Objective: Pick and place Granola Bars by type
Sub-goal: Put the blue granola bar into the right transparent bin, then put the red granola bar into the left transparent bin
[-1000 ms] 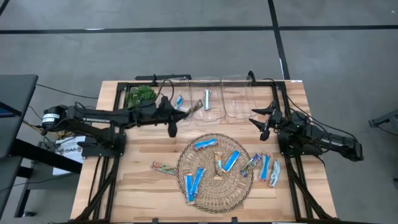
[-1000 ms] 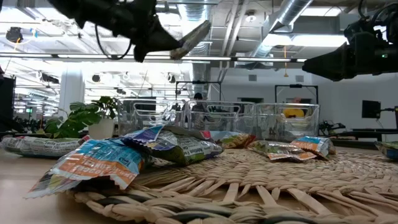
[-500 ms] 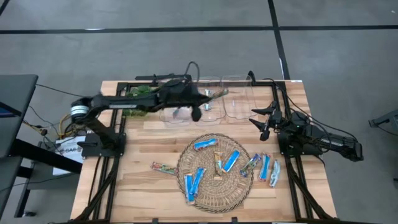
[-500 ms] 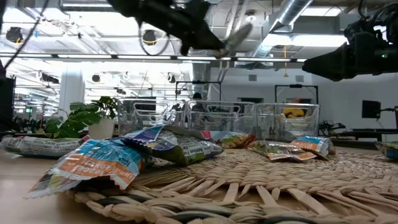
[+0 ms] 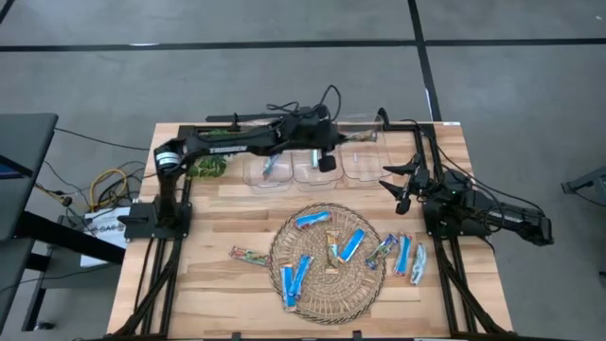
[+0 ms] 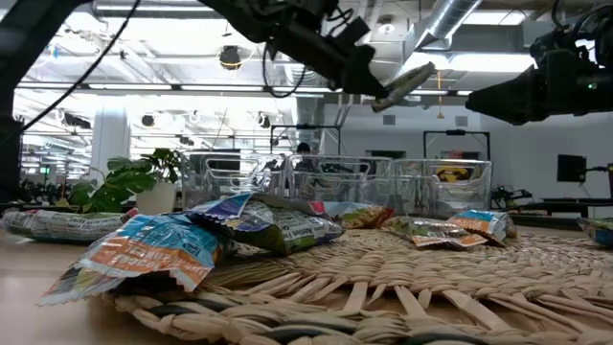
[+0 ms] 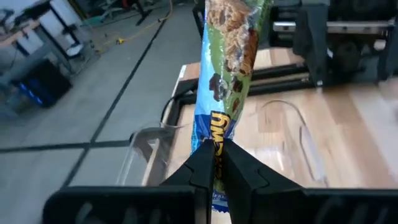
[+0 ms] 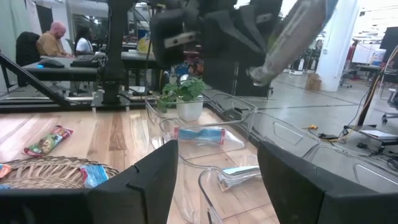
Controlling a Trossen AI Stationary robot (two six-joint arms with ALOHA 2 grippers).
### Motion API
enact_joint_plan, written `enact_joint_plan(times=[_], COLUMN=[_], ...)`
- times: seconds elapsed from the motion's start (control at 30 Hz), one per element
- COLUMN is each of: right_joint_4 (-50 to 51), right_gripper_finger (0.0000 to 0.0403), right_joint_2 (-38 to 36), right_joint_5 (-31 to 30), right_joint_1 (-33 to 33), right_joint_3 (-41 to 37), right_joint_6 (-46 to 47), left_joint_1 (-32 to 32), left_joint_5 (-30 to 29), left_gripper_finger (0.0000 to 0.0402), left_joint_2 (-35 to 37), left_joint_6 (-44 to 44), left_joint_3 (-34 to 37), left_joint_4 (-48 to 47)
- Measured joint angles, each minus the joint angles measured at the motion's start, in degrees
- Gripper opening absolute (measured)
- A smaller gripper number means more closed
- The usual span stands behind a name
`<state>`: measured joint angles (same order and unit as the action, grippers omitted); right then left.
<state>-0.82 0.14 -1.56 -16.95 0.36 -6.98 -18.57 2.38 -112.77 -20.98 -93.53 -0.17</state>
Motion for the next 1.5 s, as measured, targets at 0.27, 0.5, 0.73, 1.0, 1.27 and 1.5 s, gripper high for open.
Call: enact_joint_plan(times=[0.27, 0.5, 0.73, 1.0, 1.27, 1.5], right_joint_4=[0.0, 0.0, 0.0, 0.0, 0.0, 0.0], right_gripper_finger=[0.0215, 0.0215, 0.0215, 0.0215, 0.0215, 0.0215], right_joint_2=[0.0, 0.0, 0.0, 0.0, 0.0, 0.0], right_joint_5=[0.1, 0.1, 0.1, 0.0, 0.0, 0.0], right_joint_1=[0.0, 0.0, 0.0, 0.0, 0.0, 0.0], right_joint_3=[0.0, 0.0, 0.0, 0.0, 0.0, 0.0], right_joint_6=[0.0, 0.0, 0.0, 0.0, 0.0, 0.0], left_joint_1=[0.8, 1.6, 1.9, 1.6, 1.7, 2.4], left_joint_5=[-0.1, -0.1, -2.7, -7.3, -7.5, -9.2], left_gripper_finger=[0.0016, 0.0016, 0.0019, 0.0084, 0.0170, 0.0185], left_joint_2=[-6.3, -8.2, -9.2, -9.2, -9.2, -7.5], left_joint_6=[-14.0, -28.4, -24.9, -18.3, -16.4, -10.9], left_joint_3=[-4.2, -4.1, -4.1, -4.1, -4.1, -4.1], left_joint_4=[0.6, 0.0, 1.1, 1.2, 1.2, -0.5])
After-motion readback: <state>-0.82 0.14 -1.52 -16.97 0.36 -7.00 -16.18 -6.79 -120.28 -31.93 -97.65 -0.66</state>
